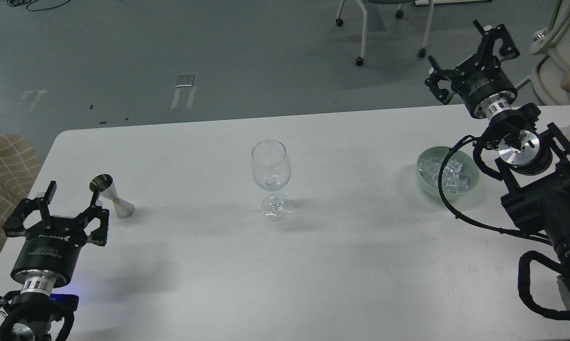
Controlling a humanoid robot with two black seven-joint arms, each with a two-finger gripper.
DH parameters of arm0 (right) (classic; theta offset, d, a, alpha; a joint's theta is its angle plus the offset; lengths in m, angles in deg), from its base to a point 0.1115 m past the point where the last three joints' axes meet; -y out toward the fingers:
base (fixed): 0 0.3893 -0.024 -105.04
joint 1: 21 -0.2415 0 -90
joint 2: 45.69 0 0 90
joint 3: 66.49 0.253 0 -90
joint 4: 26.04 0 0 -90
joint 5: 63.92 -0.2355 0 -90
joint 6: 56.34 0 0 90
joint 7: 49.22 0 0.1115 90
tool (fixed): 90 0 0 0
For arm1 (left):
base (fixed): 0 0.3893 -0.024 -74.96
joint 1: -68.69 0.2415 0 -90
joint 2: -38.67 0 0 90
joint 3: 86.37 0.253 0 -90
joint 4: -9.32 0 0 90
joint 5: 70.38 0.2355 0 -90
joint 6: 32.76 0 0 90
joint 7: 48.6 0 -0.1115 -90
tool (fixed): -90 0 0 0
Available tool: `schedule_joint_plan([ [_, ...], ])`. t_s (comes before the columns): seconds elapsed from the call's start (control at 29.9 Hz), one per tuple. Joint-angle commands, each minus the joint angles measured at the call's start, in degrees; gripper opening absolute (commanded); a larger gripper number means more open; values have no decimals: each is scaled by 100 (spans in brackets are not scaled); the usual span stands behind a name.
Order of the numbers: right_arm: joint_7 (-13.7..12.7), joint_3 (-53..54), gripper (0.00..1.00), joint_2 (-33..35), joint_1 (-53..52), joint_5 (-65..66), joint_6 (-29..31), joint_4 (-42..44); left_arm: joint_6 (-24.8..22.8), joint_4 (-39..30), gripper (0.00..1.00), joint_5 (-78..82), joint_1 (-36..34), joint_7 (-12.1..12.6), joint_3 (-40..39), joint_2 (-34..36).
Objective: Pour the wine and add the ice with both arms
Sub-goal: 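Close the left gripper around the silver jigger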
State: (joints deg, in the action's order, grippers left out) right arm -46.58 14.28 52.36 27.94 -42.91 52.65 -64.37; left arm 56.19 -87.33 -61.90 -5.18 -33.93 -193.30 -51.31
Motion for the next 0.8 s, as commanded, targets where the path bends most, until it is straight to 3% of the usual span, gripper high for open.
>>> schedule_joint_plan([
  [0.0,0,0,100,-5,1,0,0,1,808,-231,67,-5,-84,28,23,-2],
  [0.1,0,0,100,-14,1,0,-9,1,1045,-380,65,-5,-75,45,110,-2],
  [0.33,-9,0,100,12,1,9,-9,10,2459,-433,67,57,-93,-16,646,-2],
  [0.5,0,0,100,12,10,9,-9,18,2619,-398,74,136,-277,-25,718,-2],
  [0.64,0,0,100,-14,19,9,-17,10,2619,-240,76,136,-444,-340,735,-2],
  [0.77,-9,0,100,-14,28,9,-70,1,2566,-38,76,127,-506,-368,726,-2],
])
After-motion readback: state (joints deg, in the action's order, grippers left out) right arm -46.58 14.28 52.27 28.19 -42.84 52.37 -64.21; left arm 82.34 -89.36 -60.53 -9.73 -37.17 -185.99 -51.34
